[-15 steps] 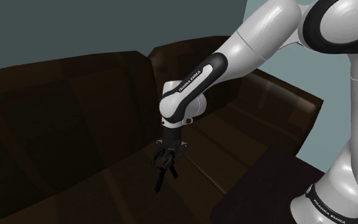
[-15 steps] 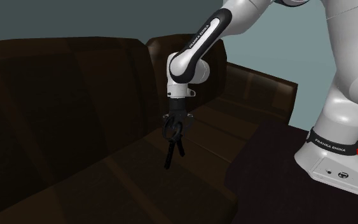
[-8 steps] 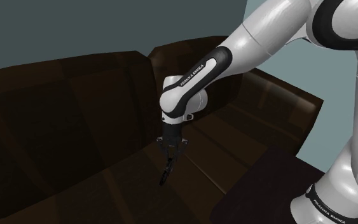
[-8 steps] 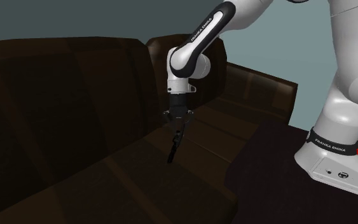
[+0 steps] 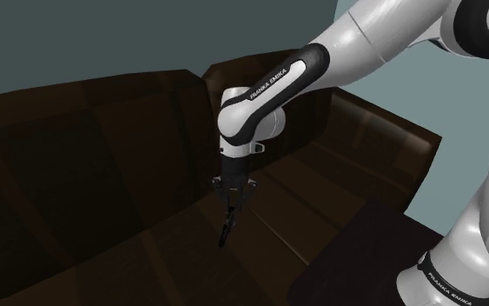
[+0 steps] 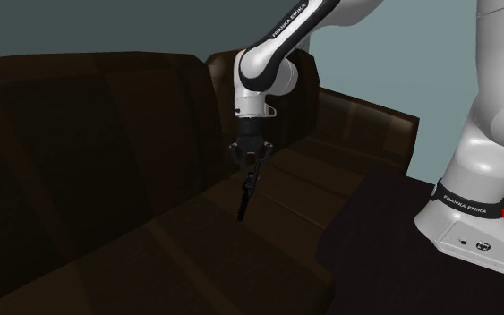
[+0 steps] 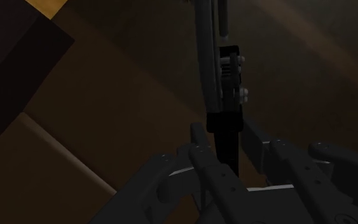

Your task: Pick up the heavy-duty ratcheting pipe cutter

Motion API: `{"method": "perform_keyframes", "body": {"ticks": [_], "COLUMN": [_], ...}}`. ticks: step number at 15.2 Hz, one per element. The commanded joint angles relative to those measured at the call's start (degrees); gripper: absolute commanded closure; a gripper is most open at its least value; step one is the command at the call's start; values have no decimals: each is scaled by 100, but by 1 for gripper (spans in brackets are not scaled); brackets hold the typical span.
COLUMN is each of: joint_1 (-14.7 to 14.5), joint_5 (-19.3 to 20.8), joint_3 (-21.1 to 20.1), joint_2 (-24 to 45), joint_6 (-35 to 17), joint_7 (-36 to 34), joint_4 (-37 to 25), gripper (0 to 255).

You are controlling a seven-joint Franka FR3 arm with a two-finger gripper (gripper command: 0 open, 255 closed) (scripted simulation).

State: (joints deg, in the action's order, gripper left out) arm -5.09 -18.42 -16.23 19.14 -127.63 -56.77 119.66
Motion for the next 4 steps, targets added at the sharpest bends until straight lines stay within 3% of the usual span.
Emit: {"method": "perform_keyframes", "body": {"ticks": [1, 4], "joint_1": [15, 21], "joint_5": [-8, -10], "joint_3": [-4, -7], "joint_2": [-114, -177], "joint_6": [119, 193], "joint_7": [-21, -38], "joint_4": [-6, -19], "gripper": [255, 255]}}
